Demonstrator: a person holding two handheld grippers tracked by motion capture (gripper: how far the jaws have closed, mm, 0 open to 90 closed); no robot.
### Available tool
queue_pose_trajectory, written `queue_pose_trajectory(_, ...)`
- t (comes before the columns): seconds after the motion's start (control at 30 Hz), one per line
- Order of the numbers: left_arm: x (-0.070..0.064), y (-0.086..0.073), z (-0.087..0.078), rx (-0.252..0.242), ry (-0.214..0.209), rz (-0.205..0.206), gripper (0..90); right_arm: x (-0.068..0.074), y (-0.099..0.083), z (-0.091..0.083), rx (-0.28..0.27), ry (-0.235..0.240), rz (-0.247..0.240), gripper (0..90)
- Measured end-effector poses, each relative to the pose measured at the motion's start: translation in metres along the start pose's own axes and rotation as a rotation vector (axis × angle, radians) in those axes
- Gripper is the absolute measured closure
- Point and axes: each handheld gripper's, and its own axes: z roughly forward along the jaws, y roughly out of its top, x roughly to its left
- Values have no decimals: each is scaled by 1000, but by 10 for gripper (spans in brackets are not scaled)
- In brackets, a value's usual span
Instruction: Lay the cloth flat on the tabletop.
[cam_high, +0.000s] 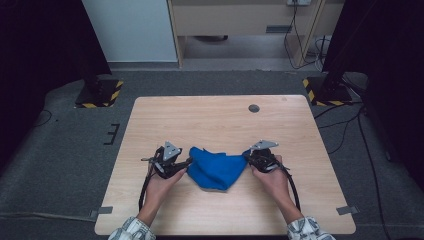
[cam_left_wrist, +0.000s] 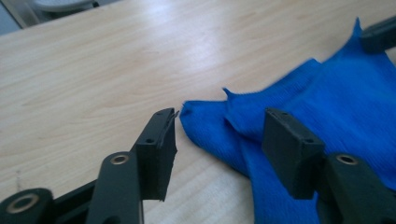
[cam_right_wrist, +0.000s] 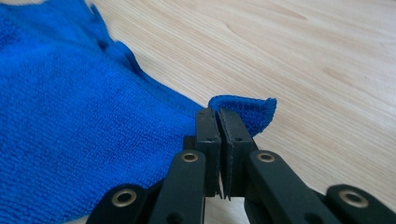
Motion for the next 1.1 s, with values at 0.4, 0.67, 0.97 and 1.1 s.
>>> queue_pose_trajectory(0.4,-15,-6,12,107,-100,44,562,-10,0,-4,12,-61,10,879)
queue_pose_trajectory(0.67,-12,-6,12,95,-86,45,561,-23,-2,-11,12,-103,44,878)
queue_pose_trajectory(0.97,-10,10,17,7,-81,11,558,-34,-8,-12,40,-118,73,876)
queue_pose_trajectory(1.1,-18,16,24,10,-84,51,560,-36,-8,-12,37,-111,79,874)
